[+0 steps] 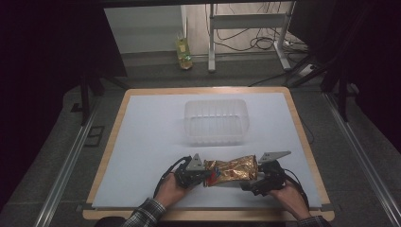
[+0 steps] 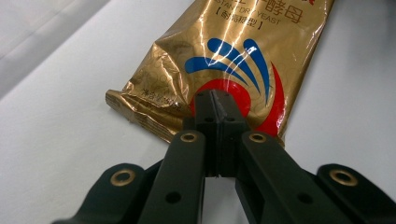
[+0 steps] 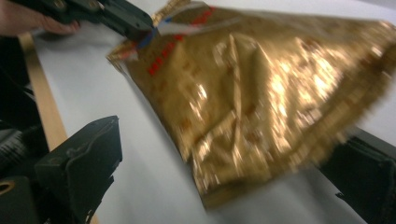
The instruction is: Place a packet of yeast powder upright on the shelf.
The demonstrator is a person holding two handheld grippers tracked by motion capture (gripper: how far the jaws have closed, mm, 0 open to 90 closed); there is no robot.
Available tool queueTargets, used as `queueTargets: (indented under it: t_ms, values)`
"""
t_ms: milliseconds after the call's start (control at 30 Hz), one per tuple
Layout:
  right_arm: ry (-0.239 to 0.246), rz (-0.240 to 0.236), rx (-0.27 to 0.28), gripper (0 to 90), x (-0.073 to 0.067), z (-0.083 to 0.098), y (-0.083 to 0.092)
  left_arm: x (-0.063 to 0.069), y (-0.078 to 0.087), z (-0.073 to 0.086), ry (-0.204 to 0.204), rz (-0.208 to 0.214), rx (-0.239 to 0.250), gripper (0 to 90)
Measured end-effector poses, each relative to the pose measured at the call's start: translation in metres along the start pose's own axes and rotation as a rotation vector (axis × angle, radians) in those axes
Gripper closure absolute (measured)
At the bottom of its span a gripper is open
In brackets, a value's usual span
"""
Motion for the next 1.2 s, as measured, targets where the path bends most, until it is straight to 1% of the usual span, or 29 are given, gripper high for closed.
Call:
queueTargets:
  t_ms: [33, 67, 100, 167, 267, 333, 367, 433, 467, 500, 600, 633, 667, 700, 733, 767, 800, 833, 867, 900, 933, 1000, 1033, 1067, 1100, 1133, 1167, 1200]
  values:
    - [-0.006, -0.018, 0.003, 3.5, -0.001, -0.005, -0.003, -0.001, 0.001, 0.001, -0.020, -0.004, -0.015, 89.6]
    - [-0.006, -0.018, 0.003, 3.5, -0.001, -0.005, -0.003, -0.001, 0.001, 0.001, -0.020, -0.004, -0.015, 89.6]
    - [-0.011, -0.028, 0.009, 3.7, -0.003, -0.009, -0.005, -0.001, 0.001, 0.001, -0.026, -0.007, -0.014, 89.6]
    - [-0.022, -0.039, 0.022, 4.1, -0.003, -0.014, -0.005, -0.001, 0.001, 0.001, -0.026, -0.006, -0.014, 89.6]
    - [-0.043, -0.069, 0.047, 5.0, -0.004, -0.022, -0.004, -0.001, 0.001, 0.001, -0.027, -0.006, -0.015, 89.6]
    - [-0.048, -0.074, 0.050, 5.2, -0.004, -0.023, -0.004, -0.001, 0.001, 0.001, -0.028, -0.005, -0.015, 89.5]
    - [-0.063, -0.085, 0.061, 5.8, -0.005, -0.028, -0.004, -0.002, 0.001, 0.001, -0.028, -0.005, -0.015, 89.4]
    - [-0.069, -0.086, 0.068, 5.9, -0.006, -0.030, -0.005, -0.002, 0.001, 0.001, -0.027, -0.004, -0.015, 89.3]
    - [-0.084, -0.086, 0.074, 6.1, -0.006, -0.033, -0.005, 0.000, 0.000, 0.000, 0.001, -0.001, 0.002, 88.9]
    - [-0.089, -0.075, 0.067, 6.2, -0.007, -0.036, -0.007, -0.002, 0.001, 0.001, -0.020, -0.001, -0.012, 88.6]
    - [-0.091, -0.067, 0.058, 6.2, -0.008, -0.039, -0.009, -0.002, 0.001, 0.001, -0.020, -0.003, -0.012, 88.3]
    - [-0.102, -0.064, 0.053, 6.2, -0.008, -0.040, -0.010, -0.002, 0.001, 0.001, -0.019, -0.003, -0.012, 88.3]
    - [-0.124, -0.075, 0.052, 7.8, -0.009, -0.042, -0.012, -0.002, 0.001, 0.001, -0.019, -0.003, -0.011, 88.1]
    - [-0.124, -0.075, 0.052, 7.8, -0.009, -0.042, -0.012, -0.002, 0.001, 0.001, -0.021, -0.004, -0.011, 88.1]
    - [-0.131, -0.055, 0.042, 13.8, -0.007, -0.043, -0.011, -0.001, 0.000, 0.000, -0.004, -0.007, 0.002, 87.9]
    - [-0.141, -0.053, 0.042, 17.8, -0.006, -0.043, -0.010, -0.001, 0.000, 0.000, -0.004, -0.007, 0.002, 87.7]
    - [-0.141, -0.053, 0.042, 17.8, -0.006, -0.043, -0.010, -0.001, 0.000, 0.000, -0.004, -0.007, 0.002, 87.5]
    - [-0.153, -0.050, 0.047, 22.1, -0.005, -0.044, -0.009, -0.002, 0.001, 0.001, -0.020, -0.005, -0.010, 87.5]
    - [-0.176, -0.055, 0.057, 26.5, -0.004, -0.045, -0.007, -0.002, 0.001, 0.001, -0.015, -0.002, -0.009, 87.4]
    - [-0.205, -0.073, 0.079, 37.6, -0.002, -0.047, -0.003, -0.003, 0.001, 0.001, -0.012, -0.001, -0.009, 86.7]
    - [-0.205, -0.073, 0.079, 37.6, -0.002, -0.047, -0.003, -0.003, 0.001, 0.001, -0.012, -0.001, -0.009, 86.5]
    - [-0.230, -0.089, 0.097, 45.3, 0.000, -0.048, 0.000, -0.003, 0.001, 0.001, -0.015, -0.005, -0.007, 86.2]
    - [-0.252, -0.101, 0.110, 51.1, 0.001, -0.048, 0.001, -0.002, 0.001, 0.001, -0.018, -0.013, -0.006, 85.6]
    - [-0.252, -0.101, 0.110, 51.1, 0.001, -0.048, 0.001, -0.002, 0.001, 0.001, -0.018, -0.013, -0.006, 85.0]
    - [-0.272, -0.114, 0.125, 57.7, 0.000, -0.049, 0.003, -0.002, 0.001, 0.001, -0.018, -0.019, -0.005, 84.1]
    - [-0.272, -0.114, 0.125, 57.7, 0.000, -0.049, 0.003, -0.002, 0.001, 0.001, -0.024, -0.028, -0.006, 84.1]
    - [-0.298, -0.145, 0.146, 62.6, 0.000, -0.051, 0.005, -0.002, 0.002, 0.001, -0.027, -0.046, -0.001, 80.8]
    - [-0.298, -0.145, 0.146, 62.6, 0.000, -0.051, 0.005, -0.002, 0.002, 0.001, -0.027, -0.046, -0.001, 79.8]
Point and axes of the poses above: each handheld gripper's, and its own axes: y roughly backward along the jaws, z roughly out of its underside, x roughly to its right, the point moved 7 cm from there along -y, roughly forward along the jaws, and after that the axes turned 8 degrees about -z, right-handed, at the moved point
